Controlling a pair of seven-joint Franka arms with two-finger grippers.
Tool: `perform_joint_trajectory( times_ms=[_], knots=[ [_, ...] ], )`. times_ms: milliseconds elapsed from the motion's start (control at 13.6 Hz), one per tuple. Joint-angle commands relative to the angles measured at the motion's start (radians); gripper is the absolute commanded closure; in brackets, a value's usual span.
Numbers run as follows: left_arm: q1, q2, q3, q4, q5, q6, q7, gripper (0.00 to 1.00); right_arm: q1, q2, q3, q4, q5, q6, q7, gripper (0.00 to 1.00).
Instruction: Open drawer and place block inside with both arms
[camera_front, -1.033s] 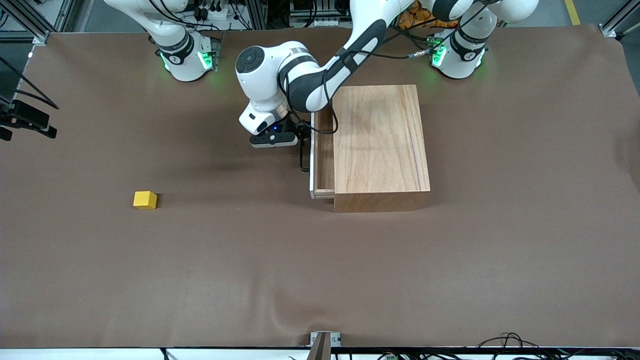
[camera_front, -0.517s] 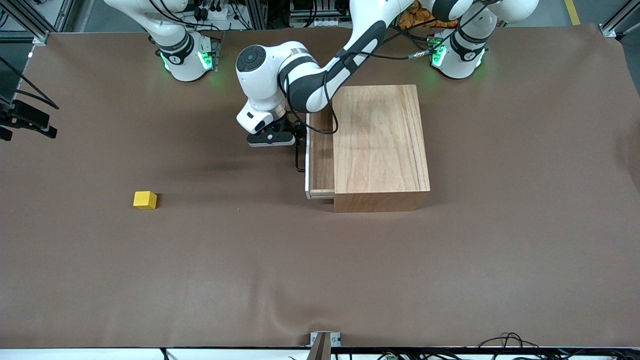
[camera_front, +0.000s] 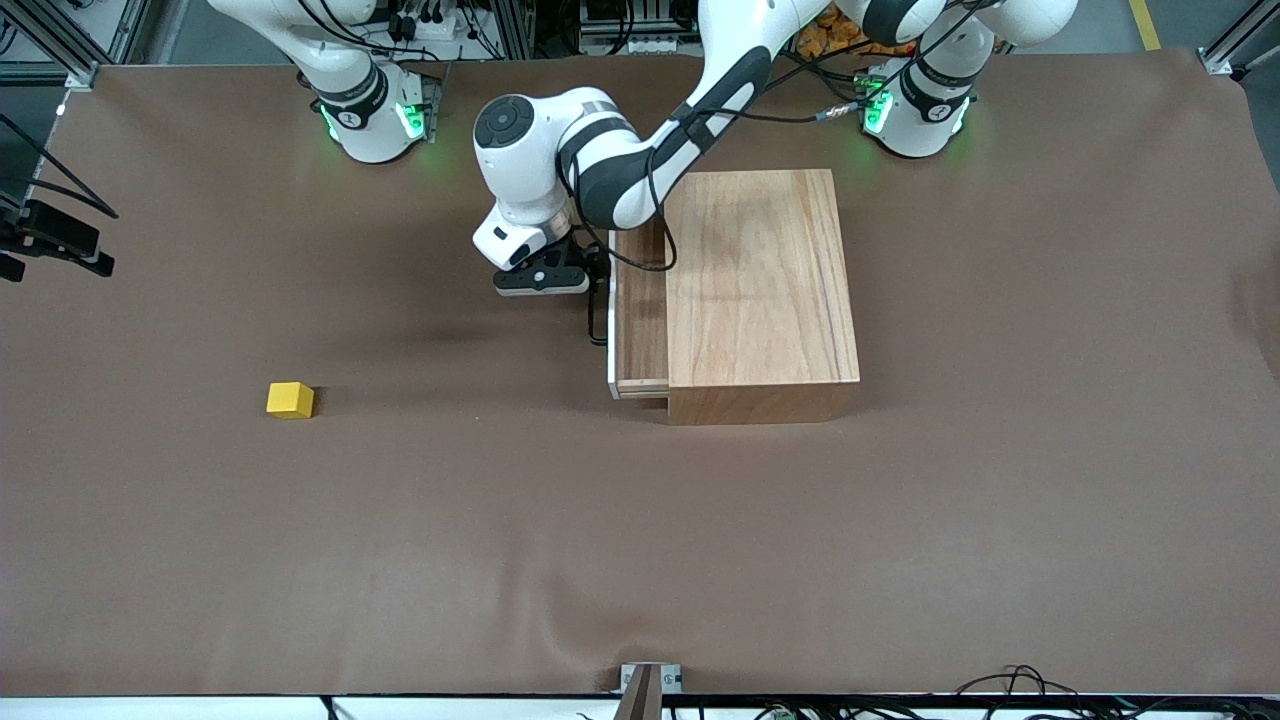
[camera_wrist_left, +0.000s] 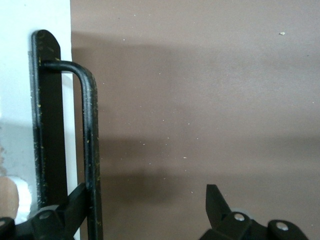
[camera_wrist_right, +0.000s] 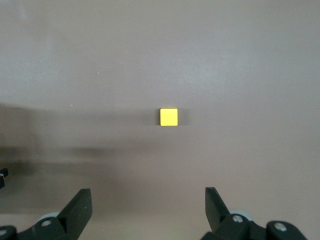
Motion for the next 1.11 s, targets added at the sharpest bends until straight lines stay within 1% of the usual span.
perform_joint_trajectory(
  times_ms=[0,295,812,1033],
  knots=[
    [-0.007,0.036,-0.007,0.039,-0.031,0.063,-0.014,0.00,-0.022,0.006,0.017,0.014,-0.002,-0.010,0.006,0.00],
    [-0.007,0.039,-0.007,0.054,-0.046,0.086,-0.013,0.00,-0.023,0.006,0.017,0.014,-0.002,-0.010,0.006,0.00],
    [-0.007,0.045,-0.007,0.054,-0.088,0.158,-0.013,0.00,-0.031,0.010,0.017,0.014,-0.002,-0.010,0.005,0.00],
    [-0.007,0.045,-0.007,0.056,-0.091,0.169,-0.011,0.00,-0.031,0.010,0.017,0.014,-0.002,-0.010,0.003,0.00]
  ],
)
